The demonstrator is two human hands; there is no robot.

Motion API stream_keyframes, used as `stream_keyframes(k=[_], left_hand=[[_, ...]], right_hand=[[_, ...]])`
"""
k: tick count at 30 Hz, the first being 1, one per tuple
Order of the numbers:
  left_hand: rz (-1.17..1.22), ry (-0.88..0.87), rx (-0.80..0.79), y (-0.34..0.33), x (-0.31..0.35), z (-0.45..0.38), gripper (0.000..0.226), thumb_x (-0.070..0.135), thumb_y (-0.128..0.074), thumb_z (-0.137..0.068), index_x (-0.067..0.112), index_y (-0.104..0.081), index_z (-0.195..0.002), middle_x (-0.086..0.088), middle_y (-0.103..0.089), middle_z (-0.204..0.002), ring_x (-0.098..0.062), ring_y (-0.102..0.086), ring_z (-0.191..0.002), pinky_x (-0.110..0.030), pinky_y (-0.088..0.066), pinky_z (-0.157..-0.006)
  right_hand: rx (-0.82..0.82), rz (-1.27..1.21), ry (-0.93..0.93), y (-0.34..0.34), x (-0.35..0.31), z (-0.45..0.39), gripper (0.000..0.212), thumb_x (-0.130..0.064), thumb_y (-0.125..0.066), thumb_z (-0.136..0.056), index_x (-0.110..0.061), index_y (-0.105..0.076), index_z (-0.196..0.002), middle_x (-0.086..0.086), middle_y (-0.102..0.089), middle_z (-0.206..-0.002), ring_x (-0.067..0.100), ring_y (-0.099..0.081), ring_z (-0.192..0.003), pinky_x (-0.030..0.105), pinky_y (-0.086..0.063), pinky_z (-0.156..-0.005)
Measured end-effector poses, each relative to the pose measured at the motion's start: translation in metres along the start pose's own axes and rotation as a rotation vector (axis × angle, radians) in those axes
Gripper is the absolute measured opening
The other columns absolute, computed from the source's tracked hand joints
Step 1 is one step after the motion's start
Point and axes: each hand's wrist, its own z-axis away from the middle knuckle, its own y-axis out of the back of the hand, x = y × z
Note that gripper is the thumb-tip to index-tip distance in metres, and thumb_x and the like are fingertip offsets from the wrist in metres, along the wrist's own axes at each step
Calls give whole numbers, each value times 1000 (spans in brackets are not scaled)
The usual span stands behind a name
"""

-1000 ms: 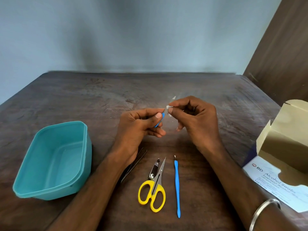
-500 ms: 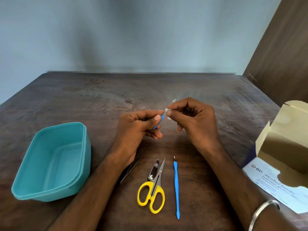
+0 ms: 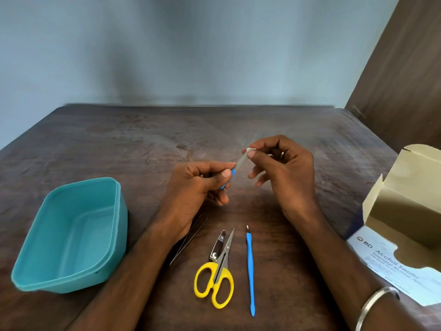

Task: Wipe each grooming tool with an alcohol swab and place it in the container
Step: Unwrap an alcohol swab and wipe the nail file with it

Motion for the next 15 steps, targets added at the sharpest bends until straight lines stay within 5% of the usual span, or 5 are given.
stream_keyframes(k=[6, 15], left_hand=[[-90, -42, -33, 3, 1, 2, 23, 23, -74, -75, 17, -77, -97, -7, -71, -71, -23, -63, -56, -32, -56, -58], [-159, -99, 4, 0, -4, -1, 12, 9, -64, -92, 16, -73, -95, -12, -75, -76, -25, -68, -55, -30, -59, -56]], right_hand=[[7, 2, -7, 0, 1, 0, 7, -2, -72, -85, -5, -70, -91, 14, -73, -80, 24, -64, -50, 33, -49, -45], [-15, 2, -9, 2, 0, 0, 7, -7, -74, -86, -12, -72, -90, 12, -73, -82, 24, -64, -52, 34, -49, -46]])
